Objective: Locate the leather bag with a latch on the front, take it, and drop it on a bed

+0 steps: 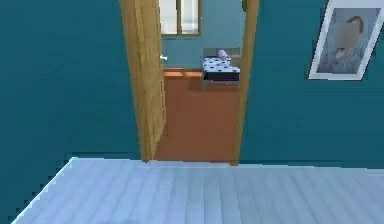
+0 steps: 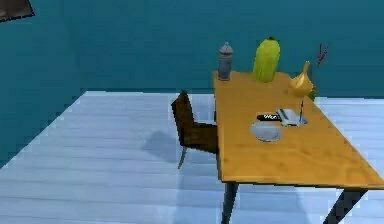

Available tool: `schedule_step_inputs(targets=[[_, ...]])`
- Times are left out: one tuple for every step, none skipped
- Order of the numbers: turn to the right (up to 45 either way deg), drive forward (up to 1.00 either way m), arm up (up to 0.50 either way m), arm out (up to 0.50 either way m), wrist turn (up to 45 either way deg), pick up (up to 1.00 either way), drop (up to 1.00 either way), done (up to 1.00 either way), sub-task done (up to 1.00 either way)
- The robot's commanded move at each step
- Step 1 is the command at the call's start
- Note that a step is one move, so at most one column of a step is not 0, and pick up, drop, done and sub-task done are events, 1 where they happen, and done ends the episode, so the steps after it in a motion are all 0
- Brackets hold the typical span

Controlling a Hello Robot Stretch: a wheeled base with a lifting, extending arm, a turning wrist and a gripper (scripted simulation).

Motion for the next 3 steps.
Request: schedule_step_inputs(targets=[[0.0, 1.0, 0.0, 0.0, 0.0, 0.0, 0.0, 0.0, 0.0], [0.0, 0.6, 0.0, 0.0, 0.0, 0.0, 0.0, 0.0, 0.0], [6.0, 0.0, 0.0, 0.0, 0.0, 0.0, 0.0, 0.0, 0.0]])
